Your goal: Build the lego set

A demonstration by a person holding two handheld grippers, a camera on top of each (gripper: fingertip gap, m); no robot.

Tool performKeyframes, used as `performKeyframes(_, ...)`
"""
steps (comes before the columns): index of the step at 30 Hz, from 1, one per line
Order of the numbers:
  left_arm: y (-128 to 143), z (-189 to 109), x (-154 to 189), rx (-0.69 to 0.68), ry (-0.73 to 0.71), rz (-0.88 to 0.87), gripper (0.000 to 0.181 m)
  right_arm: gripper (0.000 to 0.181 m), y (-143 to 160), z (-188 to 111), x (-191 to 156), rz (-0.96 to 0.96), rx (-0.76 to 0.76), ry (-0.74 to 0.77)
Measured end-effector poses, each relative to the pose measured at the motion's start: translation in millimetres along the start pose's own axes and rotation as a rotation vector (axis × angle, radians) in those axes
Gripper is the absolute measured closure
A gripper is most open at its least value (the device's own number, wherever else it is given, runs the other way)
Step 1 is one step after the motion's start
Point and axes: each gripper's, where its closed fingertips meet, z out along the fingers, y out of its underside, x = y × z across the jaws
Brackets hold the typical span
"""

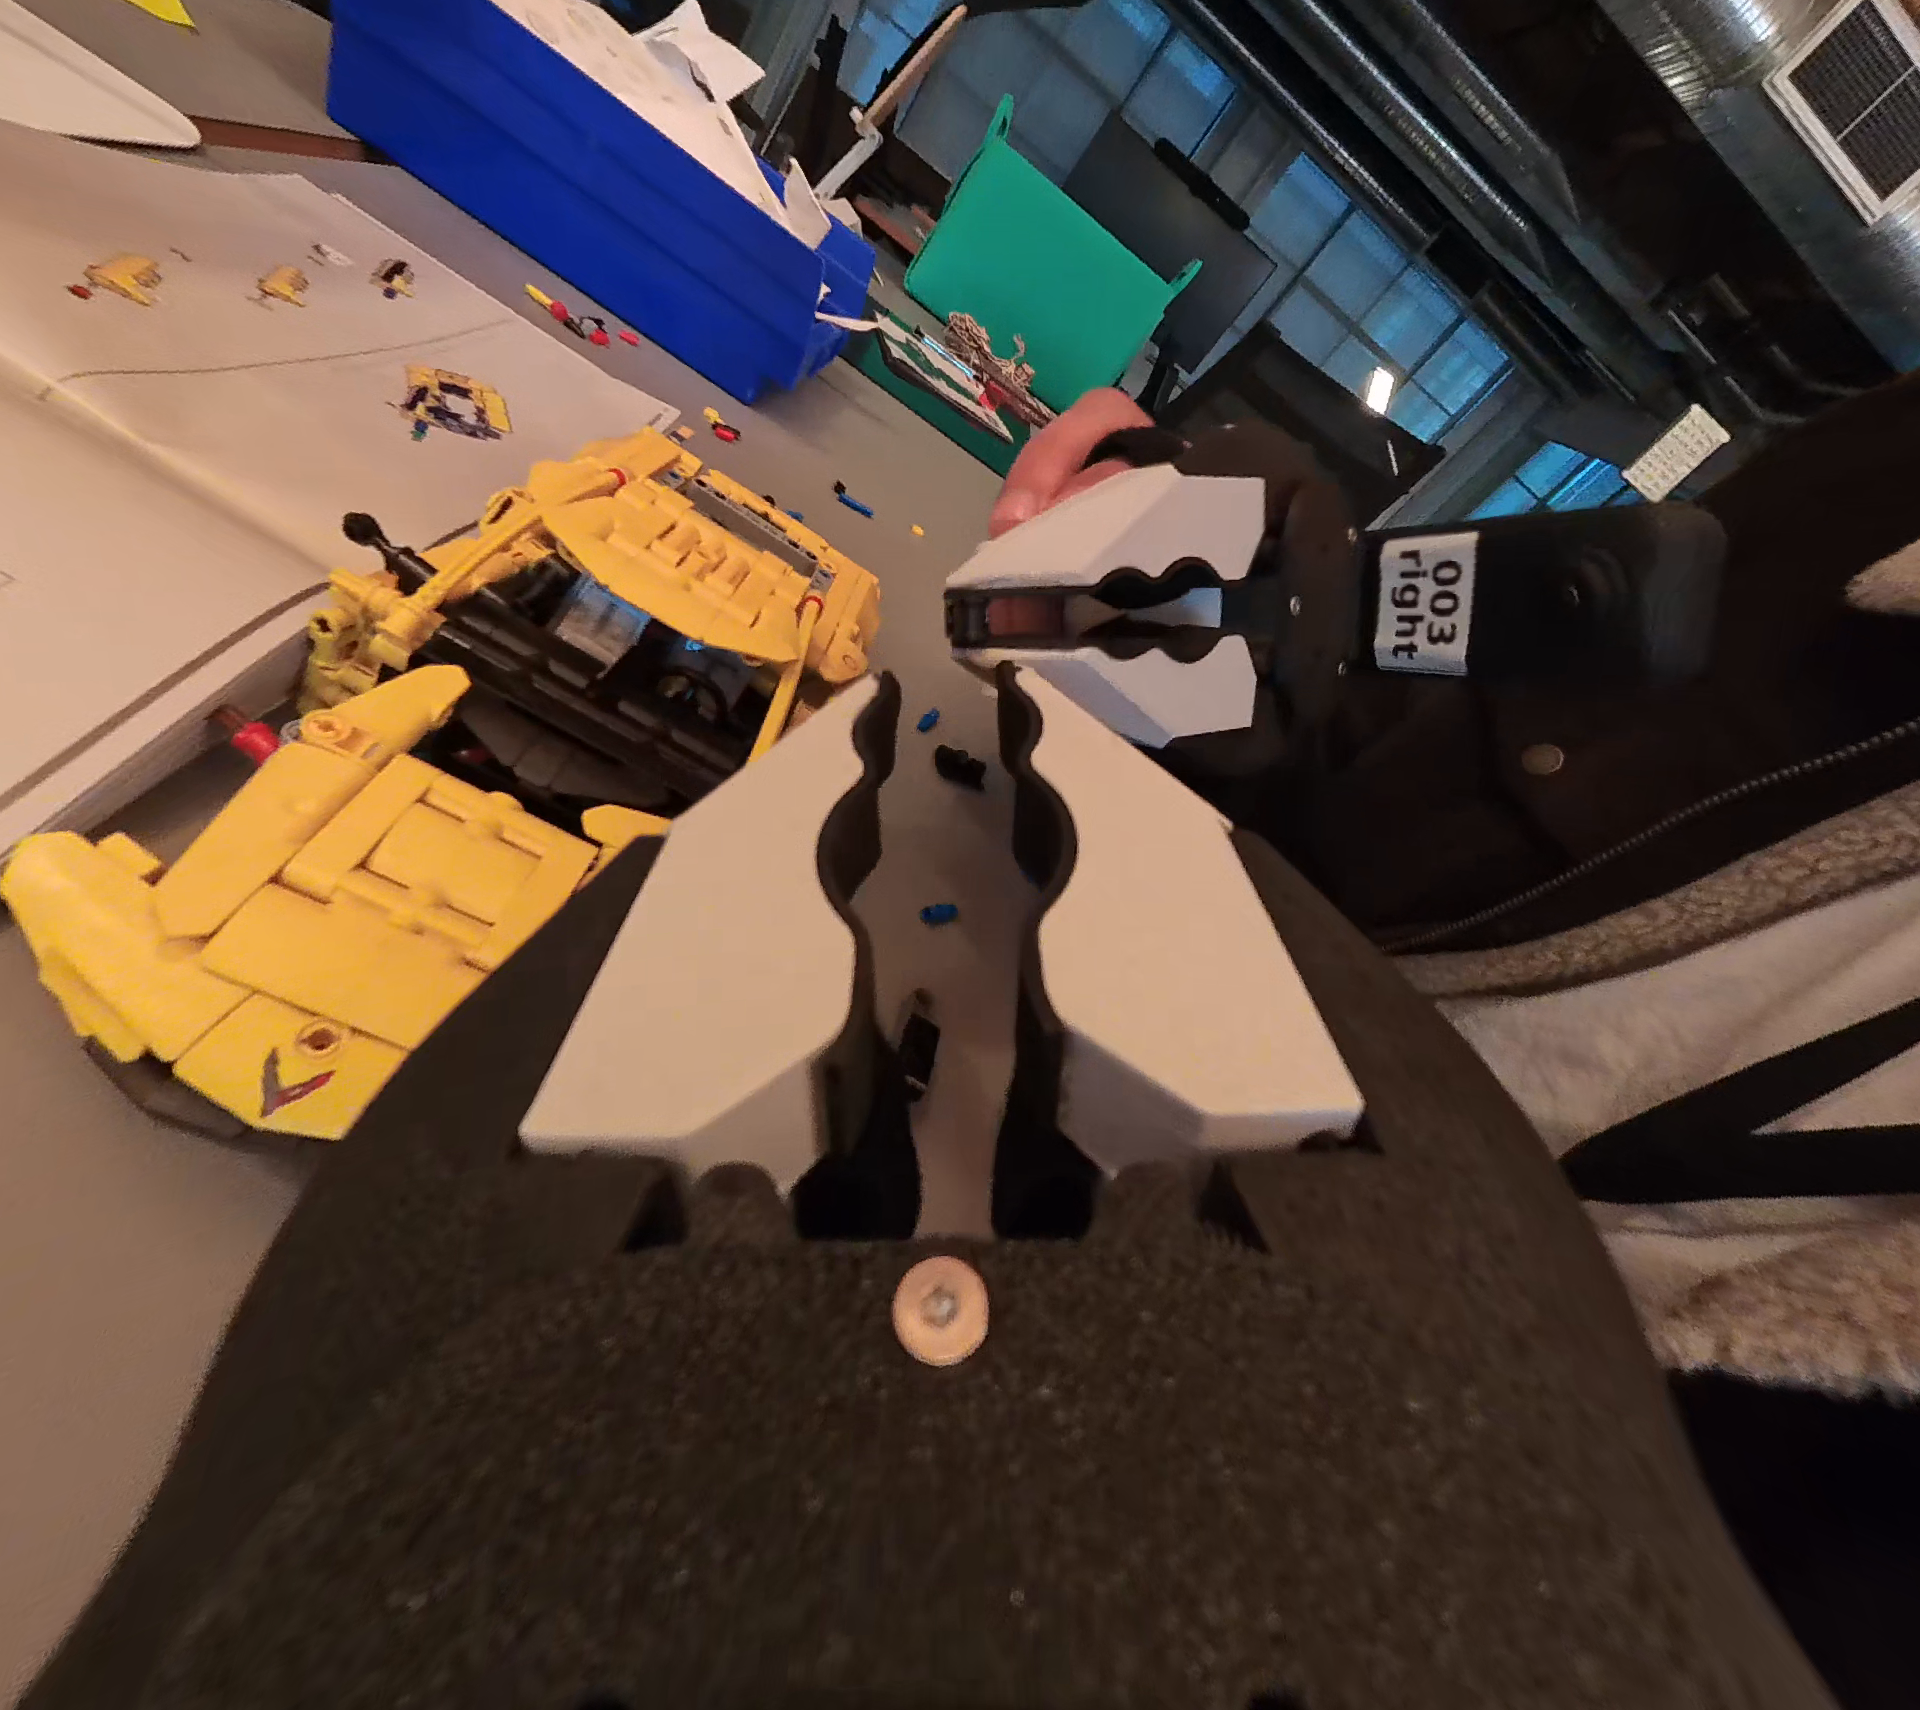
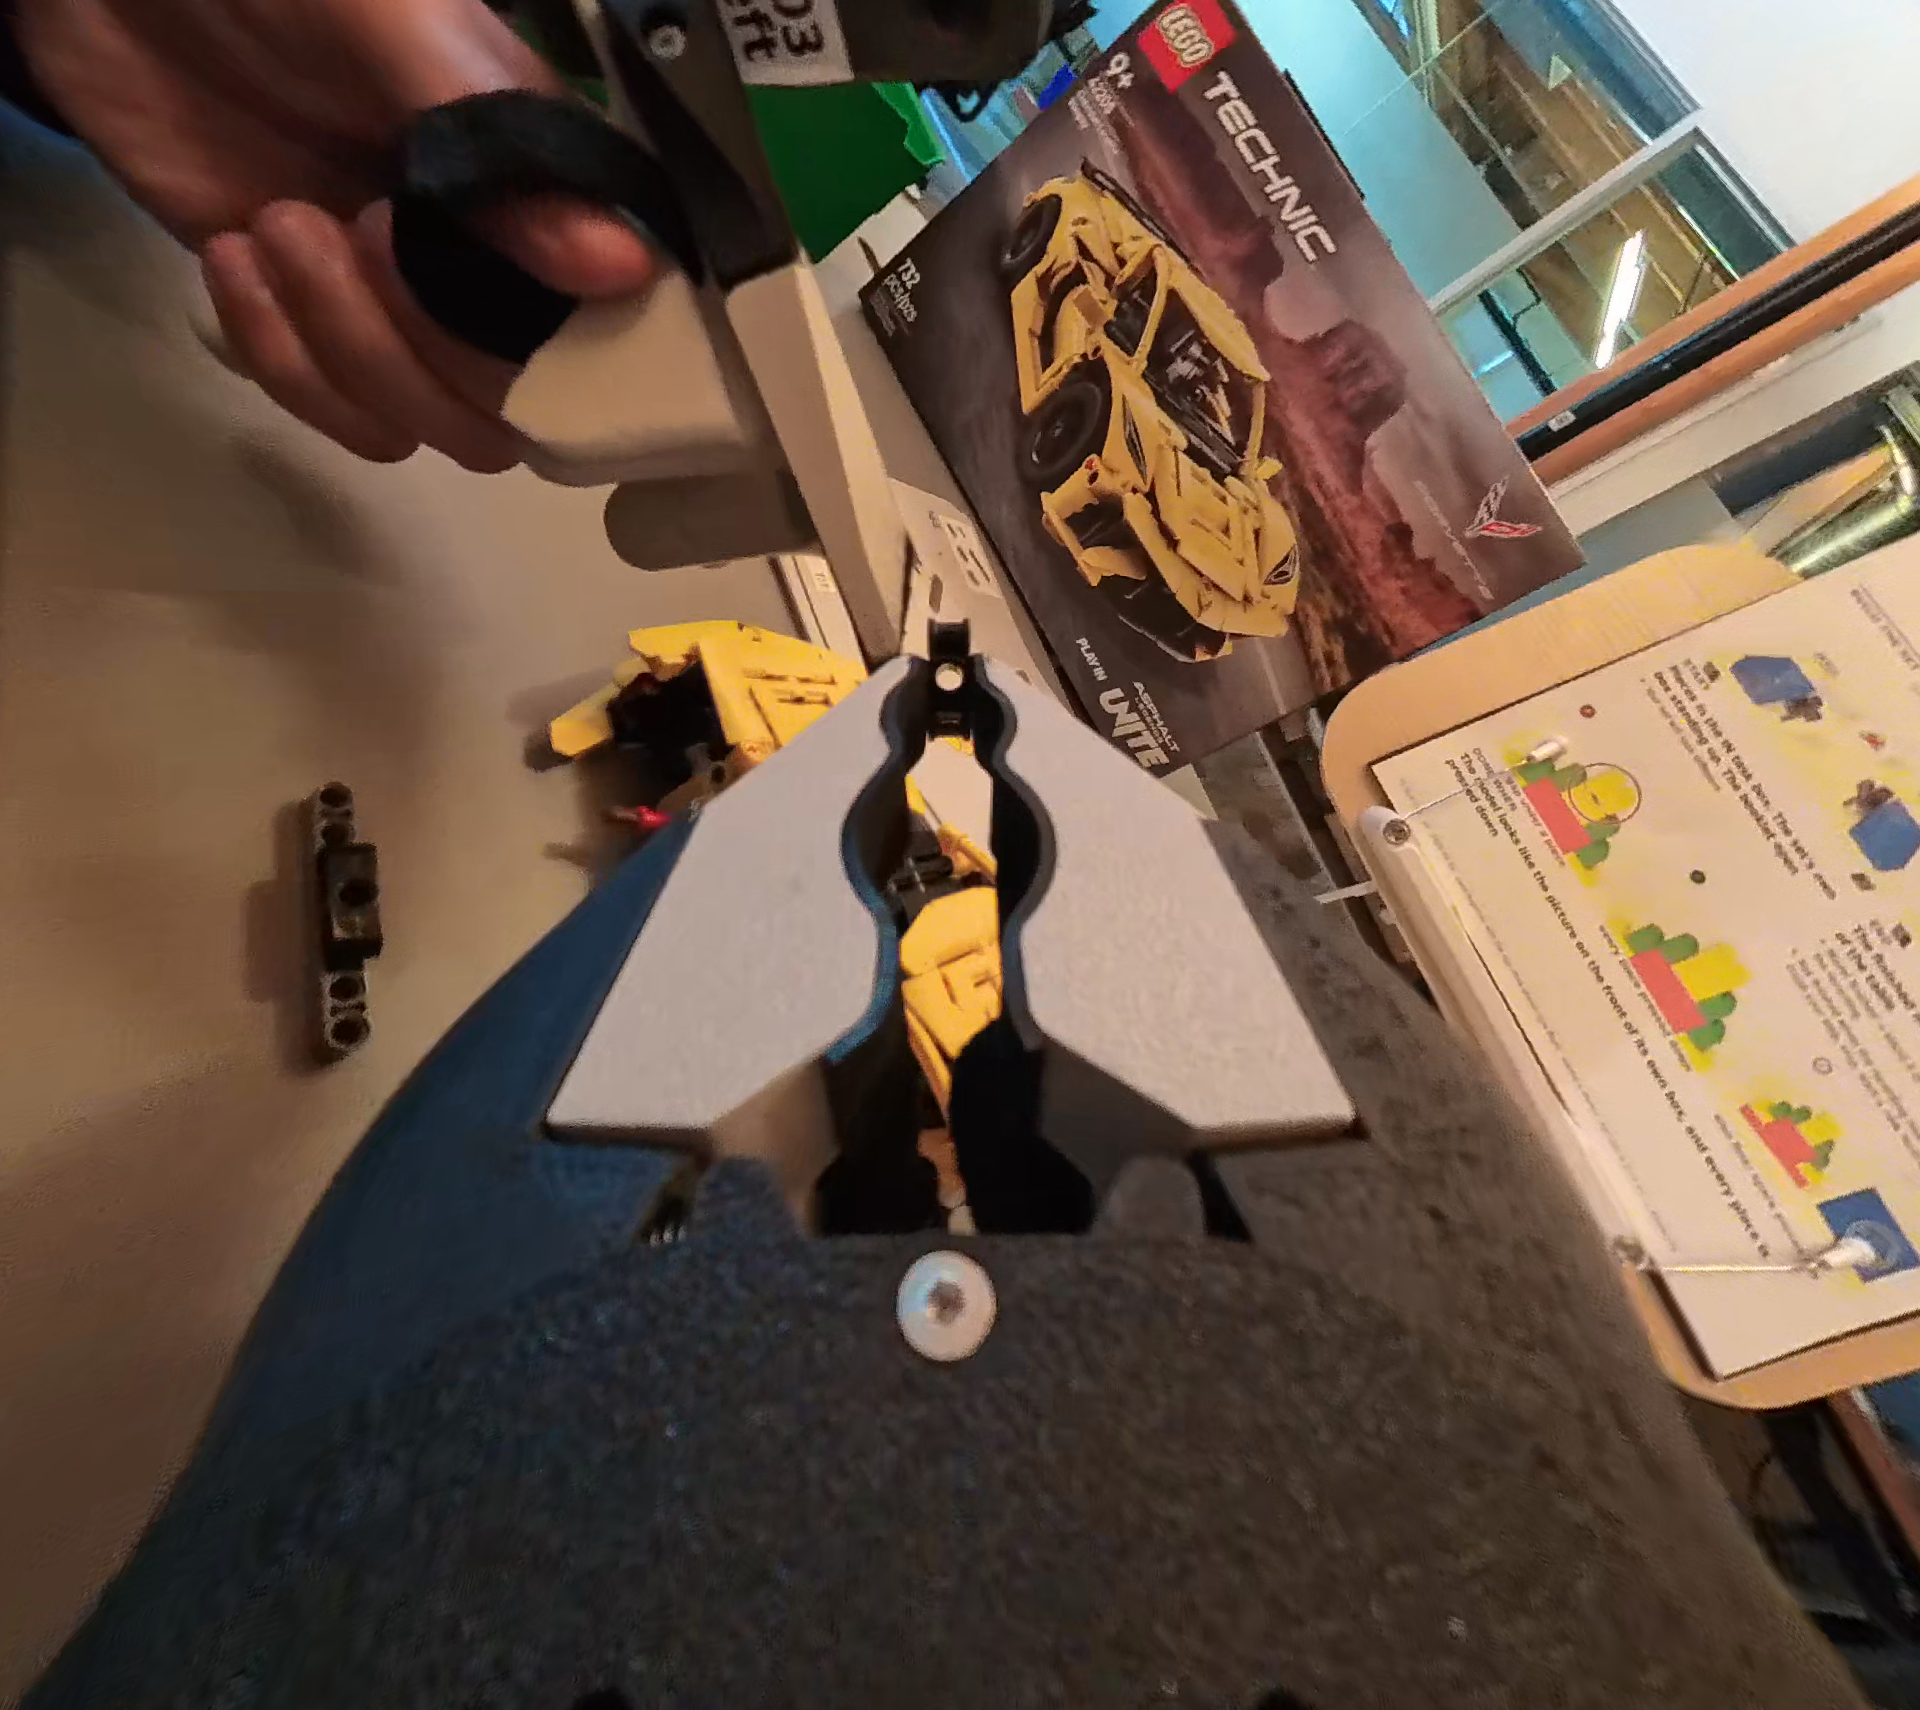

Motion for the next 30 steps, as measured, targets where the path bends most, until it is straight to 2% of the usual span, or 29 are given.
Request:
performKeyframes(6, 3.8, 2.1, 4.8, -0.018, 0.035, -0.005, 0.163, 0.174, 1.0, -1.0, -12.9, -0.063, 0.006, -0.058)
performKeyframes(10, 6.6, 2.0, 6.7, -0.036, 0.046, -0.004, 0.174, 0.174, -1.9, -1.6, -15.7, -0.094, 0.026, -0.055)
performKeyframes(18, 1.7, -4.4, 21.1, -0.021, 0.086, 0.132, 0.174, 0.165, -7.7, -13.3, -8.9, 0.113, 0.089, -0.094)
performKeyframes(23, 1.0, -4.6, 26.7, -0.014, 0.117, 0.129, 0.175, 0.172, -12.1, -13.9, -12.4, 0.083, 0.101, -0.09)
performKeyframes(30, -1.4, -7.5, 32.9, 0.0, 0.142, 0.166, 0.174, 0.172, -19.1, -15.7, -11.2, 0.141, 0.112, -0.088)
